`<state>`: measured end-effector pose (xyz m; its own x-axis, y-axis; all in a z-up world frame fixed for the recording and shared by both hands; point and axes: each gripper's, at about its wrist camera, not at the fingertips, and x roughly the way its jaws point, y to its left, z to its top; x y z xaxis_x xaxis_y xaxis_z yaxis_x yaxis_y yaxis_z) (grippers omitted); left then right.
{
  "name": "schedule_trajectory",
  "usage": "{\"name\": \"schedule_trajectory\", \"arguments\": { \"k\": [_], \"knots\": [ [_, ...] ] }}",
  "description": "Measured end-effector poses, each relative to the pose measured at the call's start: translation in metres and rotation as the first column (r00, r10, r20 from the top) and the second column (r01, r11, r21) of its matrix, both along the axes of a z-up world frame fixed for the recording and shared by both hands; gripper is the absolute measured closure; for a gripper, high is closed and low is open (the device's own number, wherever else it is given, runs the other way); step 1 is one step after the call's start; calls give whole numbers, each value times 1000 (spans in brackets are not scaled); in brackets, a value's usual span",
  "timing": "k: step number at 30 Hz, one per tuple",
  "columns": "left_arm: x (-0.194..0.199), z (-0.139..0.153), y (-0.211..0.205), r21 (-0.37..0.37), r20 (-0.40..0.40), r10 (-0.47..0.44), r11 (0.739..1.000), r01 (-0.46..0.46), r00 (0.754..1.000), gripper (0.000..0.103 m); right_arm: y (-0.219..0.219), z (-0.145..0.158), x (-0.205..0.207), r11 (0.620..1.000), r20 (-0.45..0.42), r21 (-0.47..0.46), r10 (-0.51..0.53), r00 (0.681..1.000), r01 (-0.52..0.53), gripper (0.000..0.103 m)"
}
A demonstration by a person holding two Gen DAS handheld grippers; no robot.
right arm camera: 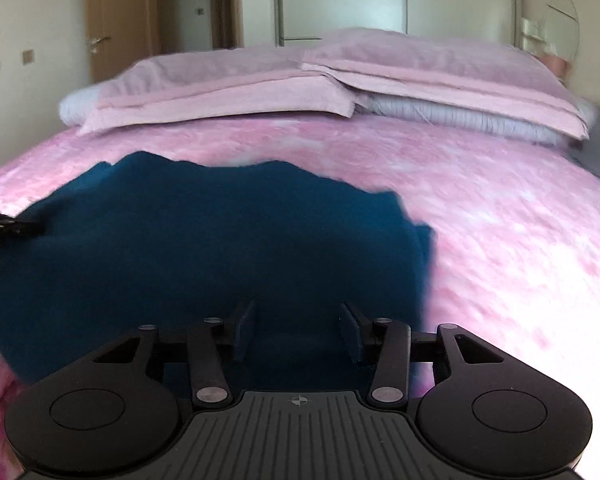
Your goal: Fold clothes
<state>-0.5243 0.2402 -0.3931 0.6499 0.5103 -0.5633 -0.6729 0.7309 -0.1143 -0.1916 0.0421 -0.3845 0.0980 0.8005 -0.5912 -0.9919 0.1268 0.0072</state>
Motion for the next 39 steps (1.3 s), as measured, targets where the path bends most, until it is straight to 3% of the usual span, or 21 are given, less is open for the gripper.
{"name": "schedule_trajectory", "arguments": {
  "k": [3,6,9,10,12,14,16,18,19,20,22,23,24,26,28,31,32,34,39],
  "knots": [
    [-2,5,-18,83,-71,16,997,-11,997,100,-10,4,6,999,26,-15,-46,999,46,64],
    [-19,25,-42,59,-57,76,996,-72,995,99,-21,14,11,993,-10,-25,-111,994,111,63],
    [-41,35,-70,17,-5,105,994,-105,994,91,-43,27,4,994,-55,11,-105,993,106,63],
    [-41,29,-72,2,-43,124,992,-124,991,87,-48,25,1,996,-64,2,-90,994,90,63],
    [-45,12,-71,-7,-122,181,983,-183,976,94,-53,11,0,995,-45,-44,-92,995,90,63],
    [-58,16,-69,-63,-72,230,970,-235,970,97,-59,7,4,993,-39,-28,-113,993,112,63],
    [-74,30,-75,-123,-25,288,950,-288,957,96,-67,20,10,980,-69,-55,-197,978,193,63],
    [-88,39,-85,-197,36,339,924,-326,940,75,-84,33,20,963,-143,-61,-269,953,262,63],
    [-96,42,-89,-247,72,362,909,-335,929,67,-96,37,28,954,-237,-62,-299,924,293,62],
    [-103,39,-92,-318,117,383,889,-330,916,66,-107,35,35,944,-352,-72,-326,878,322,56],
    [-112,26,-93,-456,180,439,830,-320,880,64,-126,31,49,924,-555,-102,-361,749,370,45],
    [-114,19,-92,-514,202,469,798,-314,860,63,-131,24,53,916,-629,-124,-369,684,381,44],
    [-114,12,-89,-555,208,503,767,-322,839,63,-133,17,55,909,-681,-138,-375,629,393,44],
    [-114,-1,-80,-621,212,583,700,-352,785,63,-131,8,57,894,-732,-141,-384,564,426,44],
    [-116,-6,-74,-643,249,627,677,-358,738,62,-127,-1,59,878,-774,-145,-388,500,457,44],
    [-108,-10,-62,-642,252,644,670,-373,722,67,-116,-6,65,852,-807,-145,-396,439,503,45],
    [-105,-10,-60,-634,249,638,676,-375,729,76,-115,-8,65,843,-804,-150,-408,432,517,52],
    [-100,-10,-55,-607,238,606,703,-371,759,94,-116,-10,63,827,-801,-160,-427,418,539,87],
    [-106,3,-44,-534,237,535,769,-351,811,95,-135,-7,33,825,-808,-186,-438,394,534,93]
  ]
}}
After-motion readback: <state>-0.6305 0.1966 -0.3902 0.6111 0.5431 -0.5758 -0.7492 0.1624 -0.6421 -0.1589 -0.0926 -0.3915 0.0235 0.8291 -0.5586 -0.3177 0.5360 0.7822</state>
